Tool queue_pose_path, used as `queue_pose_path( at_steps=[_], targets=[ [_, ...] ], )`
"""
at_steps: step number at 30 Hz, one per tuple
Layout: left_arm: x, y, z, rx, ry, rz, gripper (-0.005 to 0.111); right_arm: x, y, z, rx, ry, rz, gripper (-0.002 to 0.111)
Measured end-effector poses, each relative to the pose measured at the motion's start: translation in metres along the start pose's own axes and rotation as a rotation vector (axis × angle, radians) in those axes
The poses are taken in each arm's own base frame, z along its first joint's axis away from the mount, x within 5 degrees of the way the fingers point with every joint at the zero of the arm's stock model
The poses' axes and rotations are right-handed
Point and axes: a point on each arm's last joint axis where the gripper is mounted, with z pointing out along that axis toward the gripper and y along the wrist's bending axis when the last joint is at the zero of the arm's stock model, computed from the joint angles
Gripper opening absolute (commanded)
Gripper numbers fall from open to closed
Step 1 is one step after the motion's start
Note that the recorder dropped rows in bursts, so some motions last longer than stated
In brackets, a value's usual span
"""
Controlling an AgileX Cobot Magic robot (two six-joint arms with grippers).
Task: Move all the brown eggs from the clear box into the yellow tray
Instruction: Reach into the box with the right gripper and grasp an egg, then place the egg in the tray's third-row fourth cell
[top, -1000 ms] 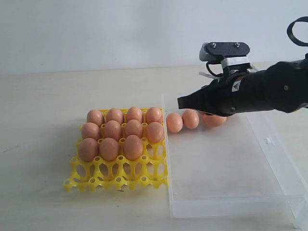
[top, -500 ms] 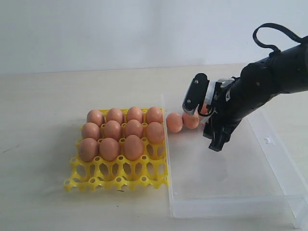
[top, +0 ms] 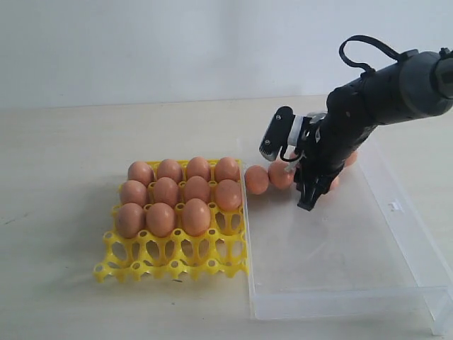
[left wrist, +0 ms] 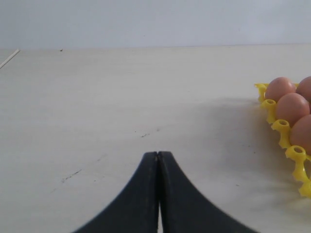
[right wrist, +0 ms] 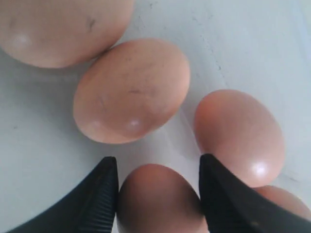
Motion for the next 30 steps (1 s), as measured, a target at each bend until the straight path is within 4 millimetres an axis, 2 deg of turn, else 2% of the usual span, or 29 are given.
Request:
queue_pose_path(
  at_steps=[6, 11, 13, 15, 20, 25, 30],
  targets=[
    [0.000, 0.000, 0.000, 0.000, 0.000, 0.000, 0.000, -0.002, -0.003, -0.008, 0.010, -0.006, 0.131, 0.000],
    [0.000, 0.000, 0.000, 0.000, 0.000, 0.000, 0.000, -0.015, -0.014, -0.042, 0.079, -0.171, 0.374, 0.000],
    [0.000, 0.000, 0.000, 0.000, 0.000, 0.000, 0.000, -0.022, -0.009, -0.058, 0.084, -0.277, 0.497, 0.000],
    [0.000, 0.000, 0.000, 0.000, 0.000, 0.000, 0.000, -0.028, 0.000, -0.068, 0.083, -0.362, 0.566, 0.000],
    [0.000, 0.000, 0.000, 0.000, 0.000, 0.000, 0.000, -0.035, 0.042, -0.083, 0.047, -0.552, 0.656, 0.000],
    [0.000, 0.000, 0.000, 0.000, 0.000, 0.000, 0.000, -0.028, 0.082, -0.078, -0.070, -0.707, 0.727, 0.000],
    [0.000, 0.000, 0.000, 0.000, 0.000, 0.000, 0.000, -0.025, 0.100, -0.080, -0.185, -0.842, 0.727, 0.000]
  ],
)
